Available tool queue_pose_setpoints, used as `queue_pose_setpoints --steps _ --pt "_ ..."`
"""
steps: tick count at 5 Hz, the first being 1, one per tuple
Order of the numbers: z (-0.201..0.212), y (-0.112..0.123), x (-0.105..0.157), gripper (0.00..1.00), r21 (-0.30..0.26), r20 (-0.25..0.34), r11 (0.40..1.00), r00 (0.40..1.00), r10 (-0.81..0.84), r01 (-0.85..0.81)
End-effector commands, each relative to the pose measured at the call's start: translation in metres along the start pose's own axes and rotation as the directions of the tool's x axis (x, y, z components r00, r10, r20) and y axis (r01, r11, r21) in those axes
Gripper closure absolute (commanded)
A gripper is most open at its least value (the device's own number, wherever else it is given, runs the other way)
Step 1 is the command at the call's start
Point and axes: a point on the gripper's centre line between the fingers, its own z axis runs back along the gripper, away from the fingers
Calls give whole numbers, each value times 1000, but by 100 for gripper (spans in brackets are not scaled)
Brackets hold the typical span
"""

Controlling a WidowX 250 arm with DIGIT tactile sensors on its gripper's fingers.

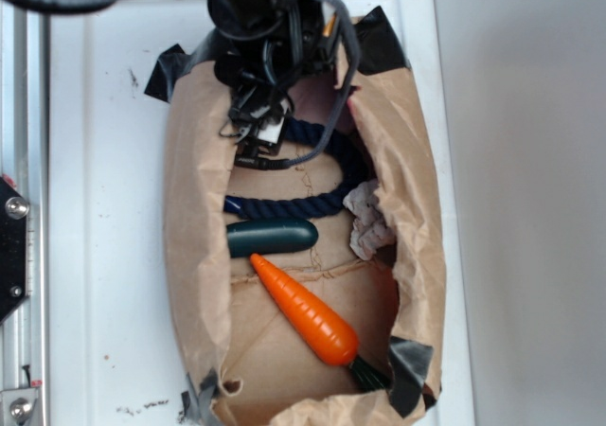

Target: Grab the blue rope.

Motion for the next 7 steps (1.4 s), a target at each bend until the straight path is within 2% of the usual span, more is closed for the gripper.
queue_pose_setpoints --steps 1,3,4,5,6,7 --pt "26 -26 11 0 -8 -14 999 999 -47 47" --pt "69 -26 35 0 -96 -17 995 1000 3 -5" --pt "59 -29 39 0 -96 -21 995 1000 -1 -1" --pt "38 -35 36 0 -45 -19 999 1000 -11 10" --pt "26 -26 37 0 -16 -24 1000 1000 7 -7" --pt "29 -8 30 0 -42 -22 999 1000 -1 0"
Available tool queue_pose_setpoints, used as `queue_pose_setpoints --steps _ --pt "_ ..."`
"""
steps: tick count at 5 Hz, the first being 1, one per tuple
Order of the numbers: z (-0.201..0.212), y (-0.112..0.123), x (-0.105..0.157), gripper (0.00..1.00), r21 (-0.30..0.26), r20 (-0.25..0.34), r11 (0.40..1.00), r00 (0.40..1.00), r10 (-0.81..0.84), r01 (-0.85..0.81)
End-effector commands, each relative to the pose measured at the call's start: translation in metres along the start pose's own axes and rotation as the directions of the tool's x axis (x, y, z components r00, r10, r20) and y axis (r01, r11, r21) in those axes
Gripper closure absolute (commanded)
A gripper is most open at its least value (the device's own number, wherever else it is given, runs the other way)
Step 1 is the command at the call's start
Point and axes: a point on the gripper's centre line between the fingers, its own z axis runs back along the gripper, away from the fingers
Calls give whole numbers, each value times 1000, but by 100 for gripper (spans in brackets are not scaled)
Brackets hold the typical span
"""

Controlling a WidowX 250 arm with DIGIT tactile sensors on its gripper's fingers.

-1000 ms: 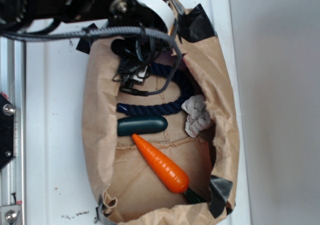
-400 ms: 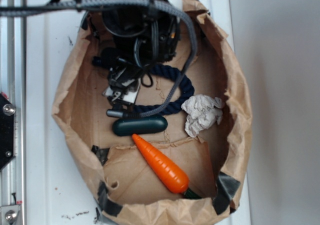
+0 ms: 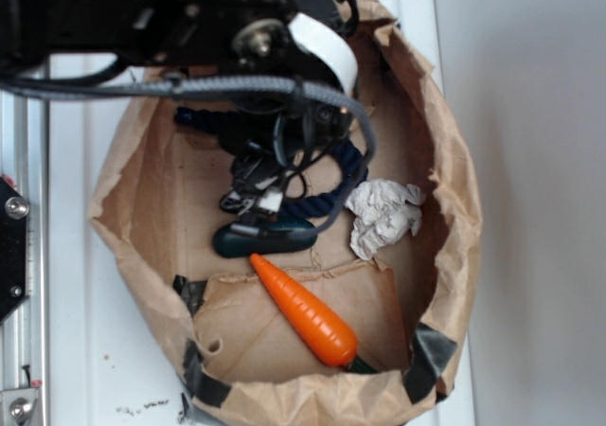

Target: Grab the blue rope.

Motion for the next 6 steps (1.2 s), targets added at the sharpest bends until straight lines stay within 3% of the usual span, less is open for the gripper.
queue_pose_setpoints --steps 1,3,4,6 --pt "17 36 5 0 6 62 1000 998 -31 31" --pt "3 45 -1 0 25 31 997 997 -68 68" --pt "-10 40 -4 0 55 16 995 996 -83 82" --pt "-33 34 0 0 57 -9 994 996 -88 89"
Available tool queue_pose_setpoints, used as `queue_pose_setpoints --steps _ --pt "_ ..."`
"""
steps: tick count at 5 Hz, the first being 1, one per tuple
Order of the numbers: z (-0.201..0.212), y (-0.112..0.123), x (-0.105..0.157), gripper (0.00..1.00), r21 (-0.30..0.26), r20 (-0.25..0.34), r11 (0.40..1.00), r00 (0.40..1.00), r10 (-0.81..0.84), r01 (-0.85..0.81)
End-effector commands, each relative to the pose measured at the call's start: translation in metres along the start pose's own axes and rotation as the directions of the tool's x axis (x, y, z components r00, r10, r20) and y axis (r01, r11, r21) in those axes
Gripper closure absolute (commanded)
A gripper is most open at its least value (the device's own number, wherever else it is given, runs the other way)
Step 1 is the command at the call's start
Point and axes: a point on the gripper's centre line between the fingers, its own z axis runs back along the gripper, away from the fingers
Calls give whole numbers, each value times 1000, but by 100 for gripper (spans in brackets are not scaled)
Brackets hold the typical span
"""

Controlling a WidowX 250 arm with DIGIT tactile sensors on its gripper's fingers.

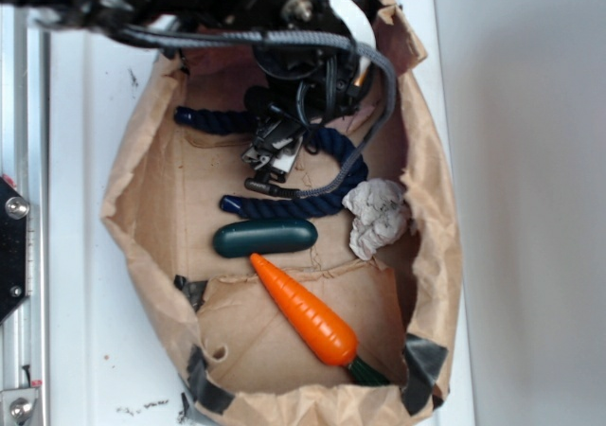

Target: Grab the blue rope.

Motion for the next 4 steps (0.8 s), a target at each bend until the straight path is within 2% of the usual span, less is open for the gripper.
queue_pose_setpoints --steps 1,3,4 --pt "-10 -17 13 0 64 54 998 999 -6 3" --pt "-12 -34 9 0 73 39 997 999 -18 15" --pt "-11 -32 11 100 67 25 998 1000 17 -19"
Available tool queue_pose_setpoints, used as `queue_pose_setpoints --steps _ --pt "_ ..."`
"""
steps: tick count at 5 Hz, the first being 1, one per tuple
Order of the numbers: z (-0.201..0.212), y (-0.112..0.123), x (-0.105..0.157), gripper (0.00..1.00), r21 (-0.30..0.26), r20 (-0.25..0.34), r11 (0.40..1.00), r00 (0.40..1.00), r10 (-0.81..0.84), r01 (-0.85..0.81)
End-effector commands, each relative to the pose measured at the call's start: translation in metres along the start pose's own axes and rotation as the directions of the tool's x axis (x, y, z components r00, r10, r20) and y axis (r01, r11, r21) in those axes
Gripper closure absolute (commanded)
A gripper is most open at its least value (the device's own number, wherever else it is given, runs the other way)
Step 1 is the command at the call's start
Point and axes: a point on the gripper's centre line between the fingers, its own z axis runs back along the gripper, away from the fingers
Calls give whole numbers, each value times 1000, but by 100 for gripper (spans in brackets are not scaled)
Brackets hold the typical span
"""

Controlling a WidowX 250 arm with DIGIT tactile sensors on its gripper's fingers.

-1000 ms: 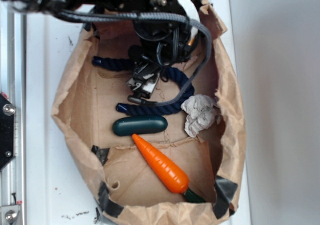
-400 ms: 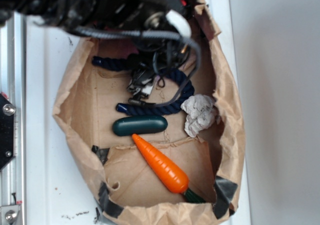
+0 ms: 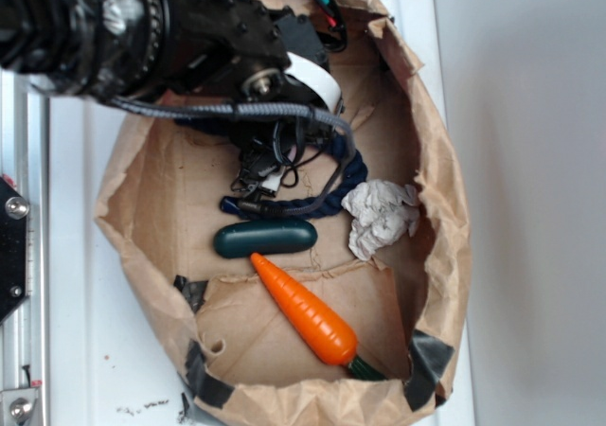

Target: Grab the blue rope.

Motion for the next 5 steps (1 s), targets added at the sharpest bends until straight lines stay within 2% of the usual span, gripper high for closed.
queue_pose_setpoints --steps 1,3,4,5 --pt "14 -2 16 100 6 13 1000 1000 10 -10" --pt "18 5 23 100 -1 21 999 999 39 -39" --pt "40 15 30 100 -21 51 994 993 105 -104" --pt "81 28 42 100 -112 45 979 983 176 -170"
